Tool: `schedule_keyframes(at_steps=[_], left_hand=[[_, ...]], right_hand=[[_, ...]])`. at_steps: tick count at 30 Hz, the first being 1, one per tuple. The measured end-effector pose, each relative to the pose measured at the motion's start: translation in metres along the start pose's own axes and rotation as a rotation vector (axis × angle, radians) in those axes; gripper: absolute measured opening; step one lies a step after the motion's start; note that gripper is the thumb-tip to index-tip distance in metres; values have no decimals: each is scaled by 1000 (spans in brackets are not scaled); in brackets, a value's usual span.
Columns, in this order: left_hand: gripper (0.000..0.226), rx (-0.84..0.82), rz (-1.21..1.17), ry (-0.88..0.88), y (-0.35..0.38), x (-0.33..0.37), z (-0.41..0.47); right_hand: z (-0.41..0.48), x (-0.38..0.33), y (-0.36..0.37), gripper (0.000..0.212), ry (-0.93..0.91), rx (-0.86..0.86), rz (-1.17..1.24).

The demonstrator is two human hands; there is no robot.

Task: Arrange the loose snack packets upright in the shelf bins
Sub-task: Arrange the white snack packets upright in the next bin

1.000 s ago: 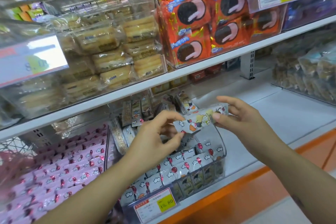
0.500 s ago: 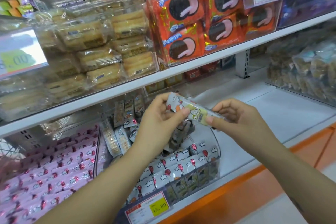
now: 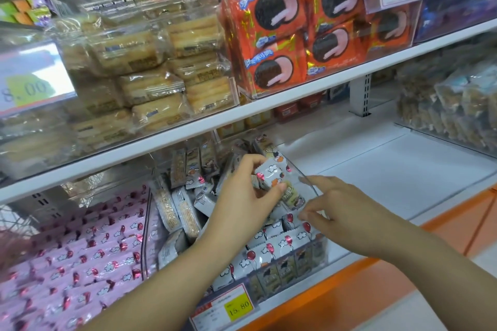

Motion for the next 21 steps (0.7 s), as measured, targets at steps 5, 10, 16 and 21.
schedule_keyframes(at_steps=[5,10,16,21], left_hand=[[33,-115,30,-4,11,-4,8],[43,-343,139,25,24,-8,9],[43,-439,206,10,21,-7,11],[31,-417,208,-14,21,-7,8]], right_hand=[[-5,-5,2,38,28,-217,86],[-4,-1,3,36,-22,-247,229],[3,20,-20,20,-2,259,526],[10,22,-7,21,10,228,433]])
Point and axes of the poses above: each hand's wrist, its own z-axis towards the middle knuckle, its own y-axis out of the palm, x = y × z, the point moved 3 cm from there along z, towards the middle knuckle, and after that the axes turned 13 degrees about y, right-handed, at the moved point
